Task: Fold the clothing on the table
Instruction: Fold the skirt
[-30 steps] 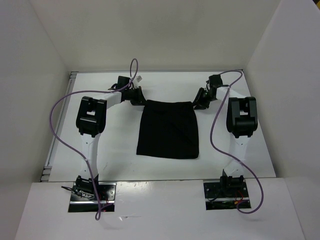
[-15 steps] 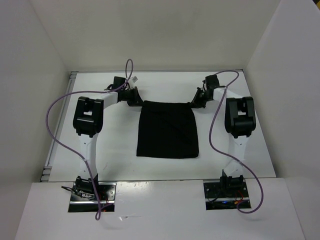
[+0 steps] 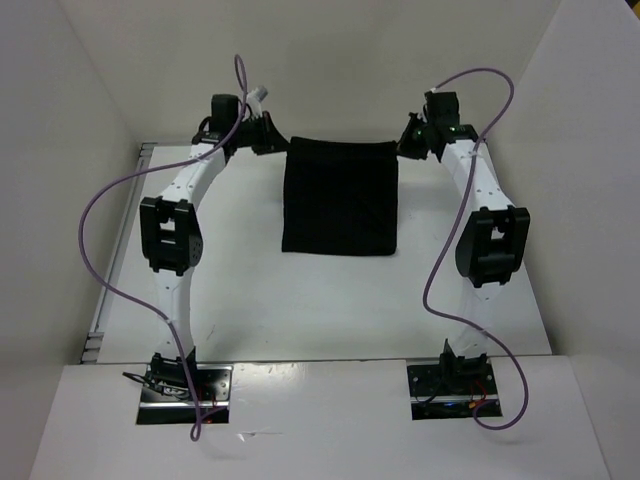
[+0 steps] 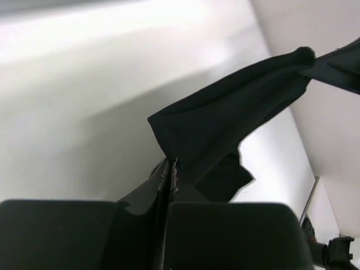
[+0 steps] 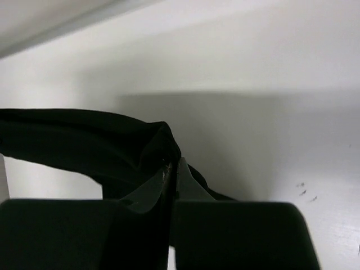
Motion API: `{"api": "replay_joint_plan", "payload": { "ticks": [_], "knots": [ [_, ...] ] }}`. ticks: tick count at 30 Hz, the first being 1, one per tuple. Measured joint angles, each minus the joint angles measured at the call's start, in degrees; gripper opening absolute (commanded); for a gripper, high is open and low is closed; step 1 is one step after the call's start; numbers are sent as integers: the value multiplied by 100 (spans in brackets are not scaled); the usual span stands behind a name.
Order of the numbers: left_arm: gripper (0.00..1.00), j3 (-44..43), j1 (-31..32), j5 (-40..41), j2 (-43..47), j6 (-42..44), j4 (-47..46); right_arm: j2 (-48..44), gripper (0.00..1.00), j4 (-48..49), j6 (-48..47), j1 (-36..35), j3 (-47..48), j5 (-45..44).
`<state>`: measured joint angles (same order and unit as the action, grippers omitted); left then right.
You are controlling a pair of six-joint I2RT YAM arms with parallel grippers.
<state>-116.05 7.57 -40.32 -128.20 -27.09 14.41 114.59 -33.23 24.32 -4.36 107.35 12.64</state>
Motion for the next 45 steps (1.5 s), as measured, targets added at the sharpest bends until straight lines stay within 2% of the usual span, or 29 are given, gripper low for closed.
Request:
{"api": "replay_joint_plan", "payload": {
  "ticks": [2, 5, 6, 9, 12, 14, 17, 20, 22, 24, 26, 28, 31, 35, 39, 45],
  "knots": [
    [0, -929, 0, -39, -284, -48, 205, 131, 0, -164, -46, 2, 612, -24],
    [0, -2820, -7, -76, -817, -59, 798, 201, 0, -474, -162, 2, 1565, -37],
    [0, -3169, -15, -74, -857, -70, 776, 201, 0, -590, -199, 2, 1910, -42],
    [0, -3421, -55, -109, -485, -107, 846, 155, 0, -741, -334, 2, 2828, -37],
    [0, -3571, -52, -4, -168, 197, 1143, -234, 0, -702, -424, -28, 2747, -2],
    [0, -3062, -24, 13, 162, 361, 1126, -625, 0, -627, -470, -92, 2114, 4],
    [0, -1150, 13, -2, 957, 476, 859, -1145, 0, -479, -516, -184, 691, 72],
    [1, 1121, 17, -98, 1596, 439, 476, -1427, 0, -409, -551, -306, -848, 247],
    [1, 2350, 11, -249, 1875, 417, 435, -1563, 0, -660, -581, -424, -1722, 363],
    [2, 3287, 7, -380, 2271, 428, 636, -1814, 0, -1021, -601, -636, -2249, 422],
    [2, 3873, -9, -498, 2914, 439, 826, -2310, 0, -1346, -601, -927, -2459, 450],
    [2, 4081, -57, -619, 3762, 448, 986, -3005, 0, -1478, -595, -1161, -2455, 525],
    [3, 3836, -195, -855, 4940, 459, 927, -4059, 0, -1582, -553, -1235, -2068, 651],
    [3, 3359, -262, -1104, 5436, 461, 640, -4457, 0, -1493, -516, -1187, -1425, 778],
    [4, 3320, -247, -1049, 5047, 455, 420, -3934, 0, -1327, -514, -1169, -1373, 872],
    [4, 3051, -251, -682, 2826, 439, 190, -1816, 0, -874, -540, -911, -1403, 918]
  ]
}}
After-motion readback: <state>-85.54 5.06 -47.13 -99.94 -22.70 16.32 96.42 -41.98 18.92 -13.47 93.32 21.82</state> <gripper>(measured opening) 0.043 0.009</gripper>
